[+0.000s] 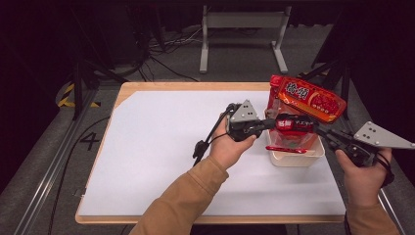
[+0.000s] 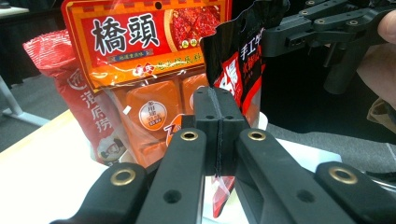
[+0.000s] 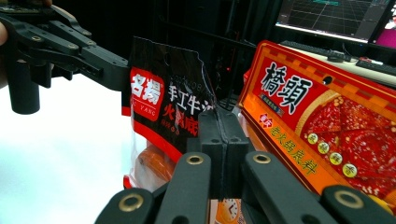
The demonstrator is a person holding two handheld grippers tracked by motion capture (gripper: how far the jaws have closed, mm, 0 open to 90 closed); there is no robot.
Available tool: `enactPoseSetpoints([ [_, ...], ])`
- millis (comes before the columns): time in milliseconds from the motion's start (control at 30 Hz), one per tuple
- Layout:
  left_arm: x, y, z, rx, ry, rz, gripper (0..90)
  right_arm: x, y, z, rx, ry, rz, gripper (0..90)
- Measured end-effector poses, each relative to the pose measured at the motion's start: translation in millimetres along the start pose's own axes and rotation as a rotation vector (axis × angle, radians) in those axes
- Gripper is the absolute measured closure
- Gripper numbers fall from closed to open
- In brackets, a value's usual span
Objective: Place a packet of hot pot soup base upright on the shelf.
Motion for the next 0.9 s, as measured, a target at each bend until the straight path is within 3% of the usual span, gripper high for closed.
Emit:
enactPoseSetpoints([
  [467,0.1,20.5,3.8,0.025,0.004,0.002,90.0,-8.1,-5.5,8.8,0.030,0.005,0.038,90.0],
  [900,-1.1,34.7,11.6,0.085,-0.006,0.044,90.0,-14.4,-9.4,19.6,0.087,0.043,0.046,90.0],
])
Point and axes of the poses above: each handheld gripper's, and its own axes: y roughly forward along the jaws, z roughly out of its underside, x roughly to its left, the point moved 2 cm from there along y, roughly forward along the jaws, and after that the axes turned 1 degree about y, right-handed, at the moved point
